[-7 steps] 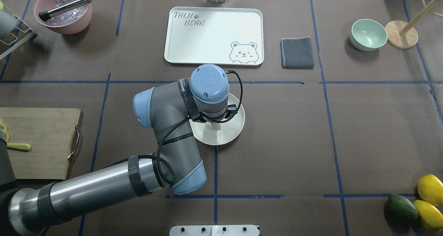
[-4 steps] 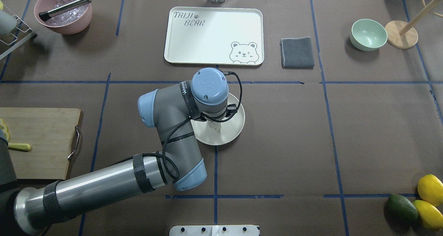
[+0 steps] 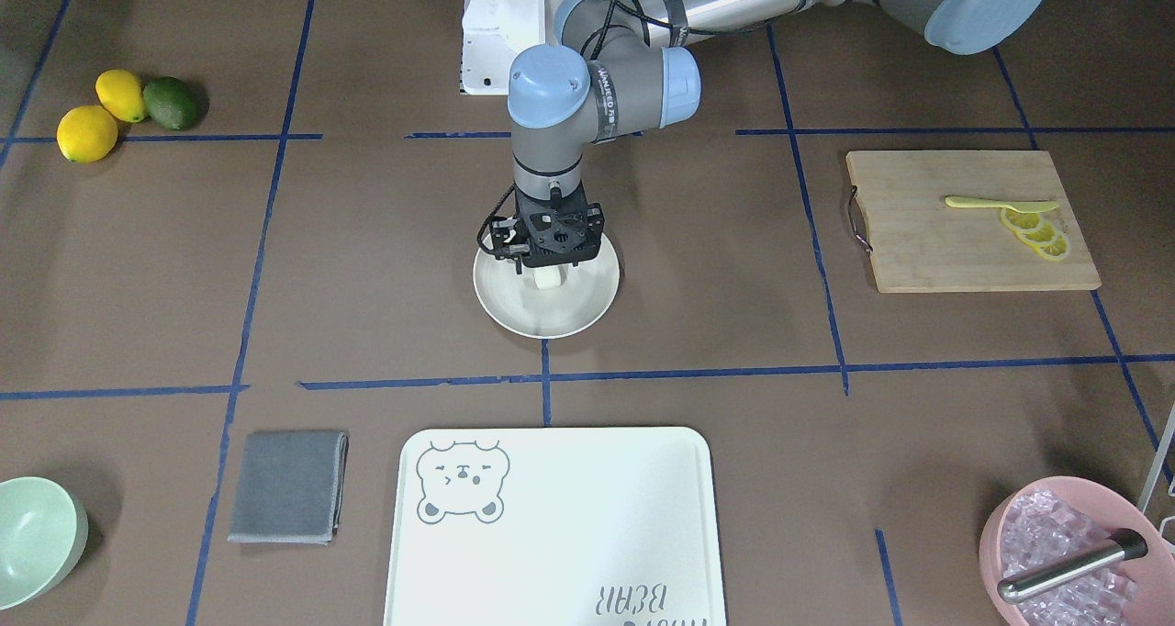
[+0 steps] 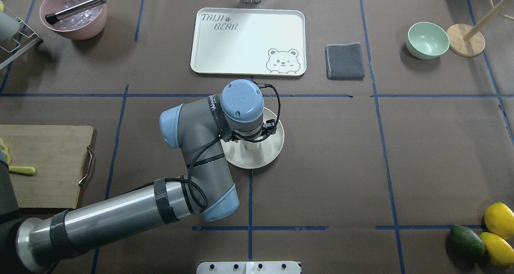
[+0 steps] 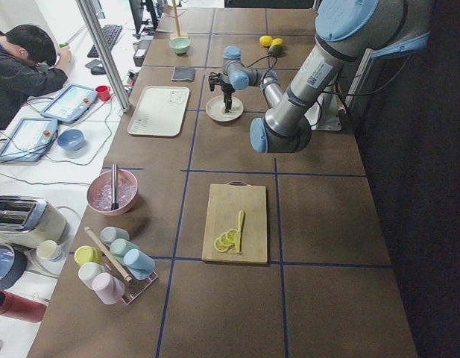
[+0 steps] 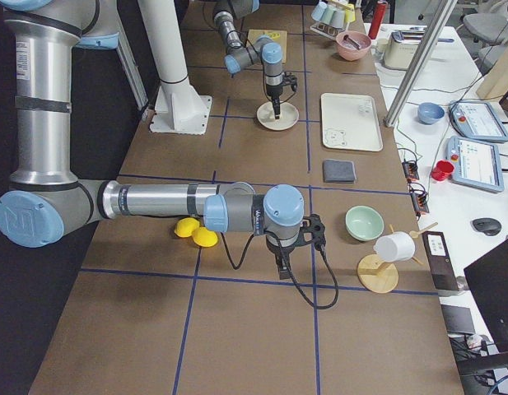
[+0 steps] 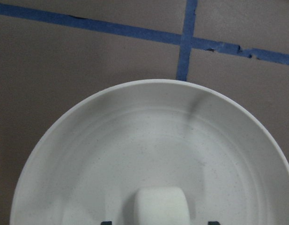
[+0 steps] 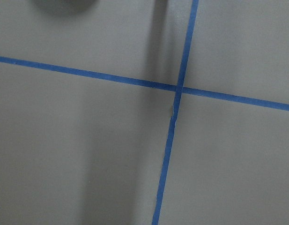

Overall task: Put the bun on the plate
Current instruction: 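Lower the bun onto the plate and open the left gripper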

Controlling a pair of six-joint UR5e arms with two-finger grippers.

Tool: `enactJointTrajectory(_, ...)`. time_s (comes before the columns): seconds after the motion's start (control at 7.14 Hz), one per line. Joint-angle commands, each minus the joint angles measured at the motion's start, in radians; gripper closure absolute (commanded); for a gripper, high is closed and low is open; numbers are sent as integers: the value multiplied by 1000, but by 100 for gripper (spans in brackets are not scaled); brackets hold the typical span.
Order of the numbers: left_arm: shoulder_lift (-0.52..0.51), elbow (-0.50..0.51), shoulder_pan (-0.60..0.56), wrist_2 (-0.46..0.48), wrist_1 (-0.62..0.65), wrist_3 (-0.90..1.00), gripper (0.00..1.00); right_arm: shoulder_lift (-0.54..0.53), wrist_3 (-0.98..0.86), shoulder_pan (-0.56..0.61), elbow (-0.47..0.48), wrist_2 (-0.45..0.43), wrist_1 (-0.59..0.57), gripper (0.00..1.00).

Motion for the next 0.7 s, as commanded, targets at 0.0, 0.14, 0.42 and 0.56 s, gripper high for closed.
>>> enactJointTrajectory(0.0,1,-39,-6,-1,11,2,0,0,0,0,0,0,0,0)
enactJointTrajectory(0.14,34,-122,-27,-7,64,5,0,0,0,0,0,-2,0,0)
enactJointTrajectory(0.42,128,-404,-115,-51,367,206,0,-1,-2,0,0,-5,6,0)
enactJointTrajectory(0.56,231,-503,-191,-138,387,300,0,-1,5,0,0,-6,8,0)
